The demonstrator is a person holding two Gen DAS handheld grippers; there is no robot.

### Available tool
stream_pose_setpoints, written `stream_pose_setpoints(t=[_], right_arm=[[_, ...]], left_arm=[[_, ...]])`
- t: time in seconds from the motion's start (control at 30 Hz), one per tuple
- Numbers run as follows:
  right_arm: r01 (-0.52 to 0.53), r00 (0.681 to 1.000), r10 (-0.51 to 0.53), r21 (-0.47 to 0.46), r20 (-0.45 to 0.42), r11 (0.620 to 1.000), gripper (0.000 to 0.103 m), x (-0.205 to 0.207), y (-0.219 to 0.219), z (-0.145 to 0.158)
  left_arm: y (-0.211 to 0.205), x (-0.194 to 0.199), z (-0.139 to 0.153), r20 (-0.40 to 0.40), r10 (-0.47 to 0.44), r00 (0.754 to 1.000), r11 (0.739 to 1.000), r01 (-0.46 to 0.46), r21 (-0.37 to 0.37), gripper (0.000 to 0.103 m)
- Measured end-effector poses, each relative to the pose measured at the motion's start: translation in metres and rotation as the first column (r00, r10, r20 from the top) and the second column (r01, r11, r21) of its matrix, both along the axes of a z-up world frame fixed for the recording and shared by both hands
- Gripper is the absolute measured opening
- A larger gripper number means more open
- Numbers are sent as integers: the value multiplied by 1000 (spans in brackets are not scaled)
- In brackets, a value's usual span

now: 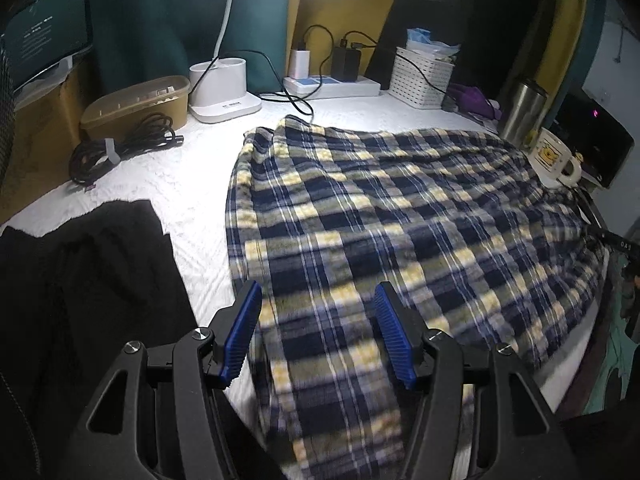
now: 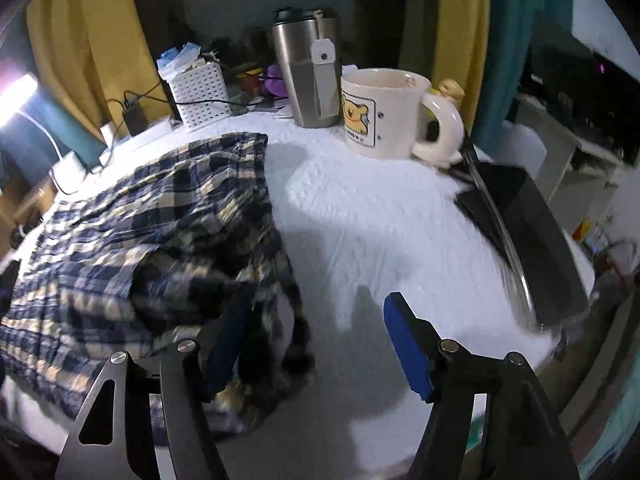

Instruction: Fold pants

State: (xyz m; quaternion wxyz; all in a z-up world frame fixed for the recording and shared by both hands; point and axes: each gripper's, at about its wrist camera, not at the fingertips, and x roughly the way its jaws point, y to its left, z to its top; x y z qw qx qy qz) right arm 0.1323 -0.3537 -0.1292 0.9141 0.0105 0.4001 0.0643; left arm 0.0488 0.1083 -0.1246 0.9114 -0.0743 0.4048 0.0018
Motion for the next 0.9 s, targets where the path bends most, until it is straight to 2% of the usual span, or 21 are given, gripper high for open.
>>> stream_pose_setpoints(t=[0.2,0.3,0.47,0.5,0.53,0.6,0.7,0.9], right_arm=[[27,1000,-27,33,3,999,70,-23,-1,-6],[34,999,-34,15,15,999,71,-32,3,-6],[14,999,-13,-59,33,998,71,-47,16,-4],[13,999,-10,-81,37,997,77,-51,19,-5],[15,999,-11,-101,42,995,89,-56,20,-5],[11,998,-4,-124,59,992,99,-65,23,-5],[-5,997,15,-141,72,990,99,-79,33,-7],[-122,987,139,-198,75,972,103,-103,84,-20]], left_arm=[[-7,-34,1,21,-70,997,998,70,6,60],[-11,-46,0,25,-83,996,997,83,0,76],[-25,-57,-7,30,-109,994,994,109,-7,79],[-27,-58,-9,28,-108,994,994,108,-1,79],[-28,-59,-11,28,-108,994,994,108,-1,79],[-29,-63,-12,34,-112,993,994,112,-8,80],[-31,-68,-13,42,-112,993,994,112,-8,80],[-35,-71,-12,60,-110,992,994,111,-16,84]])
